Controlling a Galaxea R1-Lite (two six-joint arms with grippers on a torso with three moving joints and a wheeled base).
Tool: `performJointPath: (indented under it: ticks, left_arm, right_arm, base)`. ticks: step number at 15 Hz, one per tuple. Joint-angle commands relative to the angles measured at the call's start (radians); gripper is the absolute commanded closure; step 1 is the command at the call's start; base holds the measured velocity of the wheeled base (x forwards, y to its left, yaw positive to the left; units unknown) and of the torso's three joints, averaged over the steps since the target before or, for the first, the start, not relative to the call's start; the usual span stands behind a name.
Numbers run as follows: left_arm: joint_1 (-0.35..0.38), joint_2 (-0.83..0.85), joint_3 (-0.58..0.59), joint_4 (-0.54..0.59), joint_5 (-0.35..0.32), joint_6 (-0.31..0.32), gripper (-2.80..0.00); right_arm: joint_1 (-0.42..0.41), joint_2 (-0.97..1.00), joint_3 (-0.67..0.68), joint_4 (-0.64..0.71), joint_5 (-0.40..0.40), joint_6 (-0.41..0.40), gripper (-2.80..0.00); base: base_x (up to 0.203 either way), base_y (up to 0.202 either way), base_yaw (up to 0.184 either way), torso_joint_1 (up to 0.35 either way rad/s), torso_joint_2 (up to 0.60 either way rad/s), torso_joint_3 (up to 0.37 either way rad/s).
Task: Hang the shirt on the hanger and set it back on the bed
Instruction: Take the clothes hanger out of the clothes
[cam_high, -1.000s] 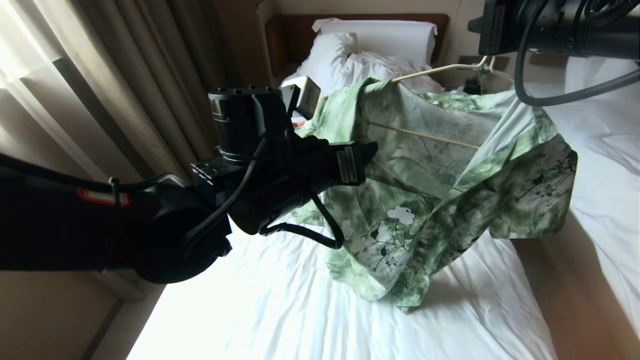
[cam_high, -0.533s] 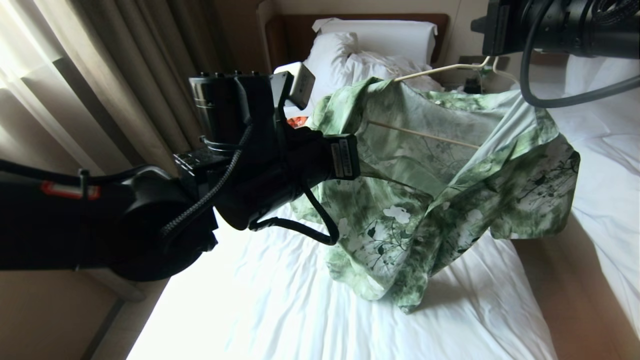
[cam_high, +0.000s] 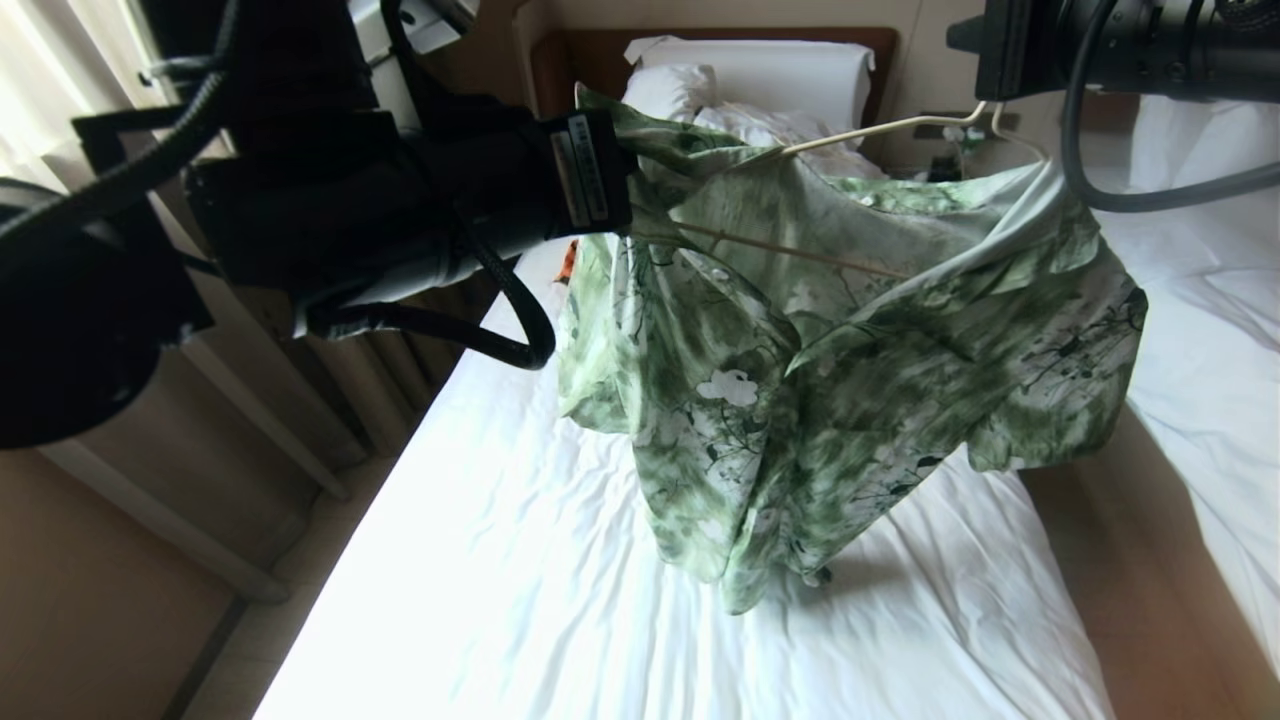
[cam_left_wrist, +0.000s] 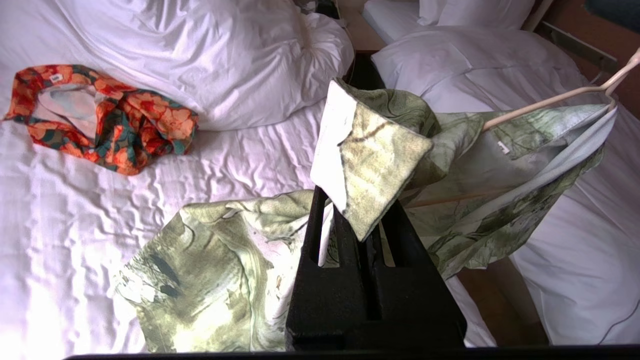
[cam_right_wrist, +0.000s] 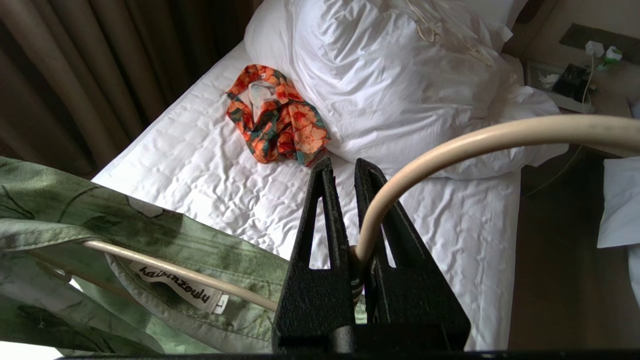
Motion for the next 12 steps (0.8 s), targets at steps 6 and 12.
performJointPath:
  ticks: [6, 12]
  left_arm:
    - [-0.087, 0.032, -0.240, 0.159, 0.023, 0.044, 0.00]
    - [-0.113, 0.141, -0.290, 0.171, 0.060, 0.061, 0.00]
  right_arm:
    - [0.023, -0.015, 0.025, -0.005, -0.007, -0.016, 0.00]
    - [0.035, -0.021, 0.028, -0.005, -0.007, -0.014, 0.00]
  base:
    - [0.000, 0.000, 0.000, 0.000, 0.00, 0.000]
    - [0.000, 0.000, 0.000, 0.000, 0.00, 0.000]
